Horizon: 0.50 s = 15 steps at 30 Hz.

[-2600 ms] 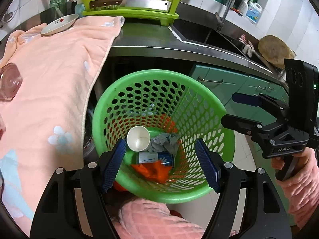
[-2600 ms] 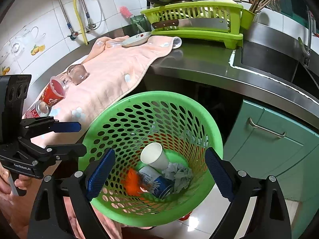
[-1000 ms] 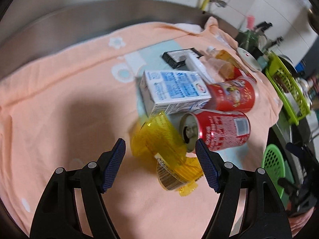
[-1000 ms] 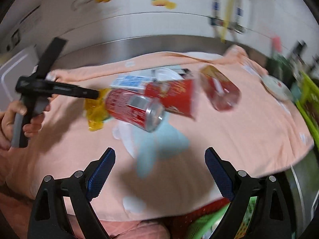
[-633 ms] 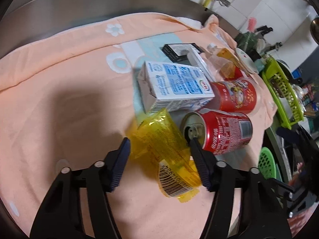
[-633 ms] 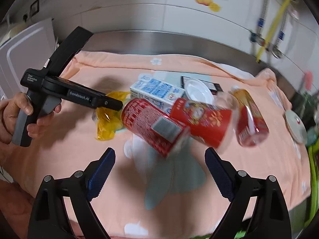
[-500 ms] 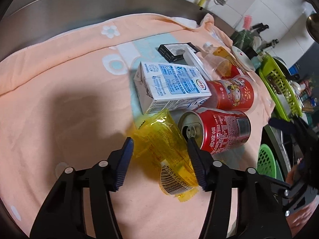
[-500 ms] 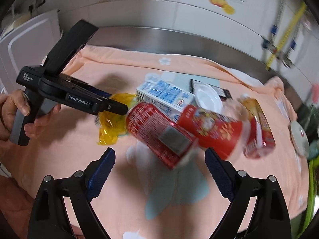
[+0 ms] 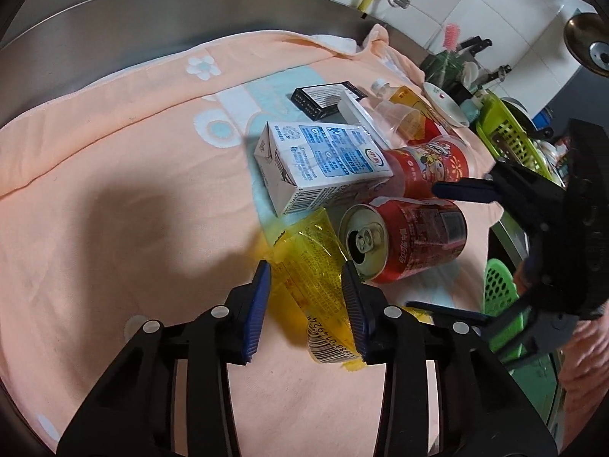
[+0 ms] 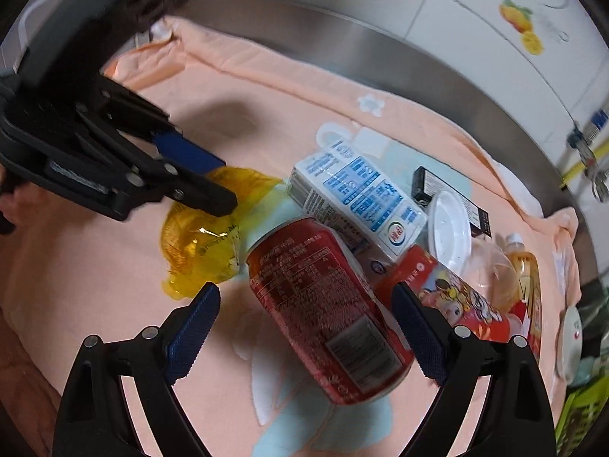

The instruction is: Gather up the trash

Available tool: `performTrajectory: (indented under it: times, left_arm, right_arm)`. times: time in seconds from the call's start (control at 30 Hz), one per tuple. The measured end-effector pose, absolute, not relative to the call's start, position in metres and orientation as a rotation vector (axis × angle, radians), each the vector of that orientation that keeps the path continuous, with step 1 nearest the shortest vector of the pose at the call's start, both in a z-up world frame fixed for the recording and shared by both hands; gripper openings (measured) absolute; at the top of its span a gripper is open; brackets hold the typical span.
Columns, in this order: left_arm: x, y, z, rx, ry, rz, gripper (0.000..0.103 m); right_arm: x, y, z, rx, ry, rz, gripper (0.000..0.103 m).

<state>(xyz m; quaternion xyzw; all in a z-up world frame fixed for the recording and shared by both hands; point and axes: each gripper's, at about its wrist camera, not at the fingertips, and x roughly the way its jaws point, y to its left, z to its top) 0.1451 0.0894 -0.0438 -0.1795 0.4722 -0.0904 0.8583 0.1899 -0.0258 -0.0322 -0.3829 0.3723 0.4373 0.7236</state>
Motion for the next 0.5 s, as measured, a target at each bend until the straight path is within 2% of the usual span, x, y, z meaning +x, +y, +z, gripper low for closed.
performTrajectory:
  times: [0.07,0.23,0.37,0.43,0.5]
  left_arm:
    - [0.145,0.091,-0.044,-0.377,0.992,-0.197,0.038]
    - [0.144,0.092,-0.044,-0.380,0.993,-0.210,0.038]
    - [0.144,0.091,-0.044,-0.385,0.999,-0.209,0.040]
    - [0.144,0.090,-0.045,-0.389,1.006,-0.205,0.048]
    - [0.145,0.087,-0.045,-0.387,1.010,-0.201,0.051]
  right_arm:
    - [0.189,-0.022,-0.038,-0.880,0.825,0.964,0.088]
    - [0.187,-0.019,-0.049,-0.958,0.810,0.938,0.080]
    - [0.190,-0.022,-0.046,-0.949,0.817,0.921,0.069]
    - [0.191,-0.026,-0.046,-0.947,0.826,0.919,0.067]
    - [0.191,-0.029,-0.045,-0.933,0.840,0.922,0.066]
